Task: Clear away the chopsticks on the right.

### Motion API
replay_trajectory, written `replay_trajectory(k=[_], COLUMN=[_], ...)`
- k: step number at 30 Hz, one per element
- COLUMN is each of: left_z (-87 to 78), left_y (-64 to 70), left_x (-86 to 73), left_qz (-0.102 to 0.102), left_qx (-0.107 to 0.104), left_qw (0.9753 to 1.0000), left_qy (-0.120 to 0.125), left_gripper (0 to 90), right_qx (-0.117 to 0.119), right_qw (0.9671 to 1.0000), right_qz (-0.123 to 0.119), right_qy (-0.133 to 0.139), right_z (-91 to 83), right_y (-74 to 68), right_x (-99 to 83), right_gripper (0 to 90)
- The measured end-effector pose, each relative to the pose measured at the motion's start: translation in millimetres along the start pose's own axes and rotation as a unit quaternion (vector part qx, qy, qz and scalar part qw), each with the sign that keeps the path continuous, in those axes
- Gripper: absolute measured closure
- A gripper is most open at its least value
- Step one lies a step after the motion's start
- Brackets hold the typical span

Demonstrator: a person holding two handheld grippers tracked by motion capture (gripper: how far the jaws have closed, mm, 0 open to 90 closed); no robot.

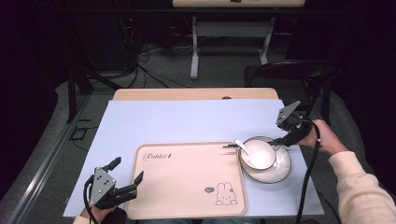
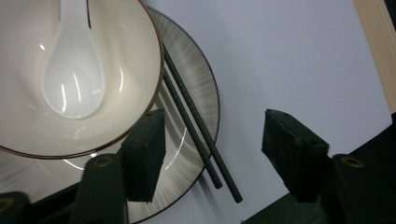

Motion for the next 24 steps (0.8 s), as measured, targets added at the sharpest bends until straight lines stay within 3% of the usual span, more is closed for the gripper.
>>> replay_trajectory(k=[3,5,11,16,19,24], left_z=[0.0,0.1,0.3,0.3,0.3,0.3], left_y=[-0.1,-0.1,-0.2,-0.4,-0.5,-0.7], left_x=[-0.1,-0.1,-0.1,0.0,-0.1,0.0], left_qz=[-0.001,0.000,-0.001,-0.002,-0.002,-0.003], left_qx=[0.000,0.000,0.000,0.001,0.001,0.001], left_qw=[1.0000,1.0000,1.0000,1.0000,1.0000,1.0000], left_qy=[0.000,-0.001,-0.001,0.000,-0.001,0.000], left_gripper=[15.5,15.5,15.5,15.5,15.5,15.5], right_qx=[-0.002,0.012,0.032,0.044,0.042,0.035], right_qw=[0.9981,0.9950,0.9914,0.9882,0.9855,0.9856], right_qz=[-0.042,-0.067,-0.090,-0.106,-0.115,-0.127], right_qy=[-0.046,-0.073,-0.089,-0.102,-0.117,-0.106], right_z=[12.9,26.8,41.5,48.2,52.5,52.4], right_y=[-1.7,-4.6,-6.8,-10.5,-11.5,-11.0], right_x=[-0.2,-1.1,-0.1,1.3,1.3,3.1], right_gripper=[54.5,63.7,74.8,76.5,77.9,78.6])
Point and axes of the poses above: each handheld gripper's, and its own axes: z roughly forward along the jaws, x roughly out of its top, y roughly to its right, the point moved 3 cm from there along z, roughly forward along the jaws, and after that the axes turned 1 degree about z, right-handed, at the moved point
